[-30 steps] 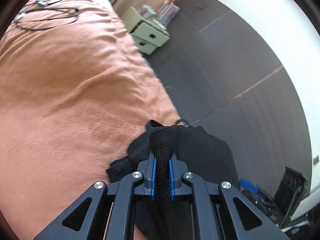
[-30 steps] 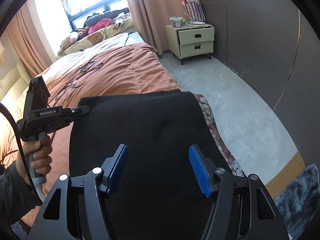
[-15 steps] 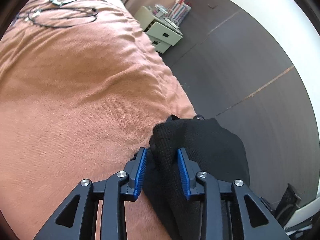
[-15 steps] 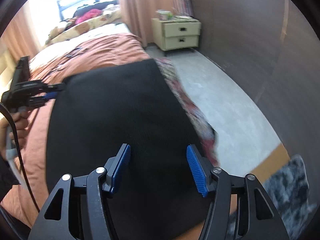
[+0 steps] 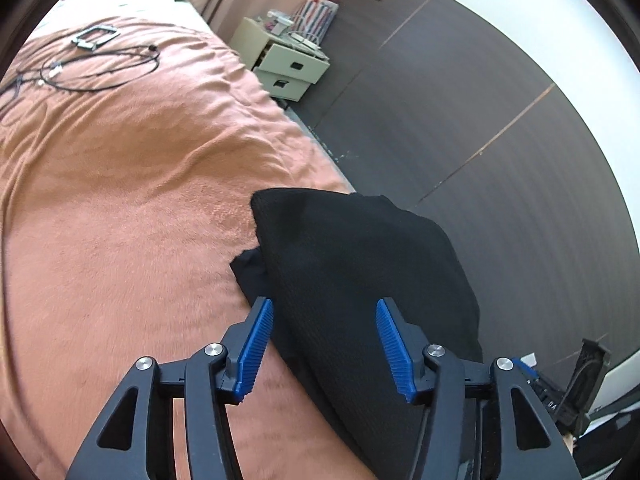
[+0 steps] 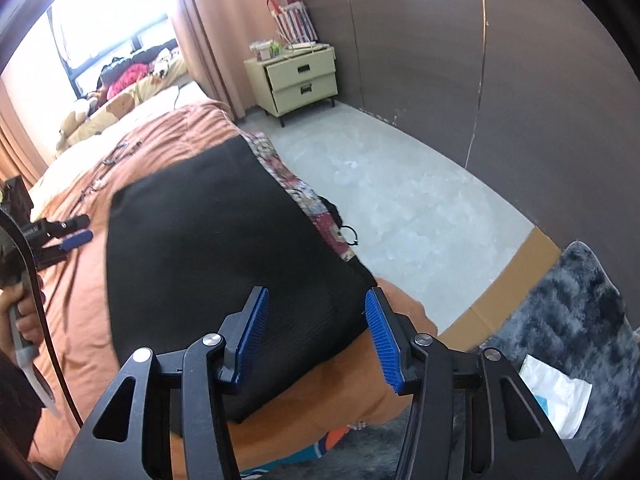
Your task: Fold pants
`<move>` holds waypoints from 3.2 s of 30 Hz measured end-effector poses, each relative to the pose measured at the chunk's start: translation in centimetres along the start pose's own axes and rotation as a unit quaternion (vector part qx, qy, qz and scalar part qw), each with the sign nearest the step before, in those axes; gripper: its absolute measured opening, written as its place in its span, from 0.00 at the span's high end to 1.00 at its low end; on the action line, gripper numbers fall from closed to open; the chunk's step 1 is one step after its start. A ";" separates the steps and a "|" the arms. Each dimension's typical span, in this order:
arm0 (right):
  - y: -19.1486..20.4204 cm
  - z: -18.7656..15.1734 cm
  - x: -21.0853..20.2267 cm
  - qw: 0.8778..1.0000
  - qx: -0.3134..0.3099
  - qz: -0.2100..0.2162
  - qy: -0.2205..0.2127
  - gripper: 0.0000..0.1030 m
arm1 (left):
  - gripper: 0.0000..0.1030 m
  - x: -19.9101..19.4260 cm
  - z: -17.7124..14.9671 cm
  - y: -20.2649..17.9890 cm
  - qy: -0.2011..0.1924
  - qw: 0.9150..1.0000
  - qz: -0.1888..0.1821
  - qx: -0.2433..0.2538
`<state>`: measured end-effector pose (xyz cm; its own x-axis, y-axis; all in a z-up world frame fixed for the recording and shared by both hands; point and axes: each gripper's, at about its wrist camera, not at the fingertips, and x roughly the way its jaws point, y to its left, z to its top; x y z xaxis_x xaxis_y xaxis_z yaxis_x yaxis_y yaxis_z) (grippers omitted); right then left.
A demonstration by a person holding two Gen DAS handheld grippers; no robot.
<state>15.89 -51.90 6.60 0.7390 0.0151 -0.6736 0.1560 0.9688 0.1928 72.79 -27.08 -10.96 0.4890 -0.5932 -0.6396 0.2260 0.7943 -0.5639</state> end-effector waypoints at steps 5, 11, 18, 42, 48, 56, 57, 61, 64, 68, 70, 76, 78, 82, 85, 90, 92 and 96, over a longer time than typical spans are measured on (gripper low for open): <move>1.8 -2.0 -1.6 1.000 0.004 0.006 -0.006 0.50 | 0.38 -2.5 -1.0 -2.0 0.001 1.000 0.010 0.029; 3.8 -4.1 -3.3 1.000 -0.007 0.011 -0.022 0.26 | 0.15 -6.4 -2.4 -4.0 -0.009 0.997 0.031 0.073; 6.5 -6.2 -5.1 0.999 -0.021 0.015 -0.028 0.15 | 0.09 -11.6 -4.8 -5.4 -0.026 0.993 0.046 0.105; 11.2 -12.9 -13.3 0.997 -0.037 0.037 -0.059 0.00 | 0.01 -28.3 -14.6 -7.8 -0.114 0.978 0.090 0.148; 11.9 -15.2 -16.1 0.995 -0.051 0.053 -0.073 0.00 | 0.01 -31.9 -16.9 -9.0 -0.138 0.972 0.099 0.163; 12.8 -18.3 -19.1 0.991 -0.062 0.063 -0.098 0.00 | 0.01 -35.9 -20.5 -10.1 -0.162 0.965 0.104 0.176; 12.9 -18.9 -19.5 0.991 -0.063 0.064 -0.101 0.00 | 0.01 -36.4 -20.9 -10.1 -0.164 0.965 0.102 0.177; 13.5 -20.5 -20.6 0.989 -0.066 0.071 -0.109 0.00 | 0.01 -38.3 -22.6 -10.0 -0.171 0.963 0.098 0.183; 14.5 -21.8 -21.3 0.988 -0.076 0.069 -0.114 0.00 | 0.01 -39.7 -23.8 -9.9 -0.175 0.961 0.099 0.192; 15.7 -23.1 -21.9 0.988 -0.076 0.063 -0.118 0.00 | 0.01 -41.2 -25.1 -9.3 -0.181 0.957 0.111 0.199; 16.5 -24.0 -22.5 0.987 -0.080 0.063 -0.125 0.00 | 0.01 -42.0 -25.9 -9.0 -0.188 0.954 0.116 0.202; 18.9 -26.1 -23.4 0.984 -0.088 0.059 -0.145 0.00 | 0.01 -44.5 -27.7 -7.8 -0.197 0.950 0.136 0.199; 19.3 -26.5 -23.4 0.982 -0.089 0.065 -0.151 0.00 | 0.01 -45.4 -28.1 -7.2 -0.204 0.949 0.142 0.194; 20.3 -27.9 -23.2 0.980 -0.088 0.064 -0.164 0.00 | 0.01 -47.5 -29.3 -6.0 -0.219 0.947 0.146 0.185; 21.1 -28.9 -22.7 0.979 -0.090 0.061 -0.172 0.00 | 0.01 -48.4 -30.3 -5.0 -0.221 0.948 0.149 0.174; 22.4 -30.4 -22.2 0.977 -0.094 0.055 -0.184 0.00 | 0.01 -49.5 -32.0 -4.1 -0.227 0.945 0.164 0.169; 22.8 -31.0 -21.9 0.976 -0.095 0.058 -0.185 0.00 | 0.01 -49.9 -32.9 -3.8 -0.232 0.943 0.169 0.168; 23.9 -32.3 -21.0 0.976 -0.099 0.064 -0.182 0.00 | 0.01 -50.8 -34.5 -3.7 -0.240 0.938 0.178 0.174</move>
<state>-17.07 -21.12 2.29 0.9336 0.0846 -0.3481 -0.0554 0.9941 0.0931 18.09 -4.46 5.63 0.8900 -0.2217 -0.3985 0.1972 0.9750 -0.1020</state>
